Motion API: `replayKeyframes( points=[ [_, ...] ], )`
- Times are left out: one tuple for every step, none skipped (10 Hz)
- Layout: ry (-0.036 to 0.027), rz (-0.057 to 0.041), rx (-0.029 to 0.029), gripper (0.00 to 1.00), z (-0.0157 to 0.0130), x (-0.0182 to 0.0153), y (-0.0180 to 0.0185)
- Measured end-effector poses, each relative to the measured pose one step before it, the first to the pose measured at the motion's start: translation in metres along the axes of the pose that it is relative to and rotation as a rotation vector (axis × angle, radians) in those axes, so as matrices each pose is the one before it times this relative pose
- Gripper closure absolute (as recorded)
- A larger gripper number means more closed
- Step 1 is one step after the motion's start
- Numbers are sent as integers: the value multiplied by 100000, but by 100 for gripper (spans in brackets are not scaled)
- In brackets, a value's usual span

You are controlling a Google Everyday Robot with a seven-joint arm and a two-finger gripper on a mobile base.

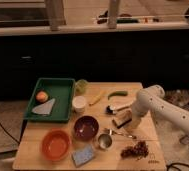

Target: Place eraser in red bowl

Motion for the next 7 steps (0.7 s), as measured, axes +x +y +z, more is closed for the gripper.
replayKeyframes(
  points=[
    [-954, -2489, 1329, 20, -267, -221, 170],
    [-656, -2126, 982, 20, -193, -229, 103],
    [-1007, -3099, 1172, 20, -169, -521, 49],
    [-796, -2651, 886, 20, -143, -408, 16],
    [-649, -2498, 477, 20, -105, -268, 90],
    [-657, -2950, 463, 20, -119, -314, 95],
    [-332, -2104, 131, 20, -24, -277, 46]
  ],
)
